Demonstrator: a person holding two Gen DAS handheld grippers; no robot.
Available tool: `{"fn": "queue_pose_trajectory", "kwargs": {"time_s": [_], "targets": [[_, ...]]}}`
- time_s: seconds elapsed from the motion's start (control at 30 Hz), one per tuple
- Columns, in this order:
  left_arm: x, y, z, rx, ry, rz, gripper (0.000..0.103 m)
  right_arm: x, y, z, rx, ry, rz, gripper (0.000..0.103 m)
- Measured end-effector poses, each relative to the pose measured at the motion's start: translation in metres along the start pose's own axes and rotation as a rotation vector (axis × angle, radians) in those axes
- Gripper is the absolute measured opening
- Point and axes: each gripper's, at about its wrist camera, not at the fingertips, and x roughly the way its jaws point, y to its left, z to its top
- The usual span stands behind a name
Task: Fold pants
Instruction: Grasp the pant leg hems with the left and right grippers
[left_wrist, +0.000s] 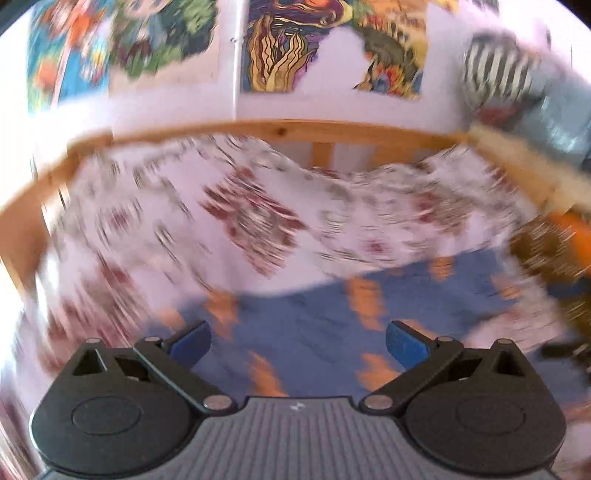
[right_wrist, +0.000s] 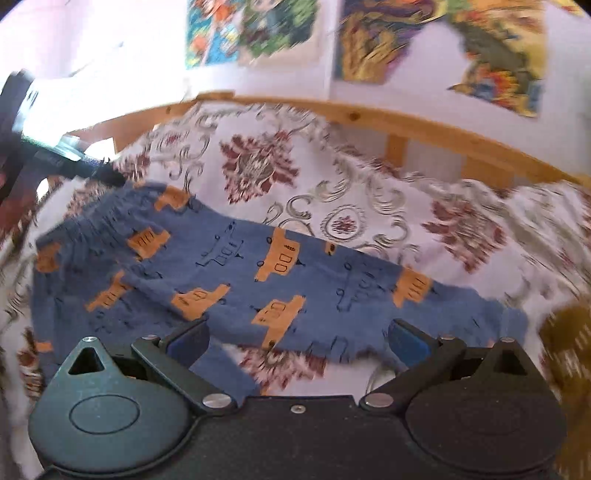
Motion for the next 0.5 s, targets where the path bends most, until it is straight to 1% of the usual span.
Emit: {"fn": "queue_pose_trajectory", "kwargs": {"time_s": [0.07, 0.17, 0.2, 0.23, 0.3, 0.4, 0.43, 0.5], "targets": [[0.024, 0.009, 0.016, 0.132, 0.016, 0.035, 0.103, 0.027, -0.01, 0.012, -0.035, 0.023, 0.035, 0.102], [0.06, 0.019, 0.032, 0.307, 0.08, 0.006, 0.103, 0.068, -0.02, 0.031, -0.103, 0.065, 0.07, 0.102], [0.069, 0.023, 0.035, 0.344, 0.105, -0.006, 0.103, 0.084, -0.021, 0.038, -0.139, 0.086, 0.084, 0.102], [0.082, 0.029, 0.039, 0.371, 0.139, -0.024, 0.103, 0.096, -0.021, 0.043, -0.166, 0.099, 0.088, 0.102], [0.1, 0.039, 0.043, 0.391, 0.196, -0.065, 0.103, 0.124, -0.019, 0.056, -0.244, 0.119, 0.097, 0.102], [0.119, 0.047, 0.042, 0.414, 0.262, -0.14, 0.102, 0.154, -0.015, 0.072, -0.353, 0.119, 0.109, 0.102], [0.124, 0.047, 0.042, 0.428, 0.277, -0.167, 0.101, 0.162, -0.015, 0.075, -0.378, 0.125, 0.111, 0.1], [0.131, 0.048, 0.042, 0.457, 0.303, -0.2, 0.096, 0.178, -0.016, 0.079, -0.428, 0.154, 0.116, 0.092]]}}
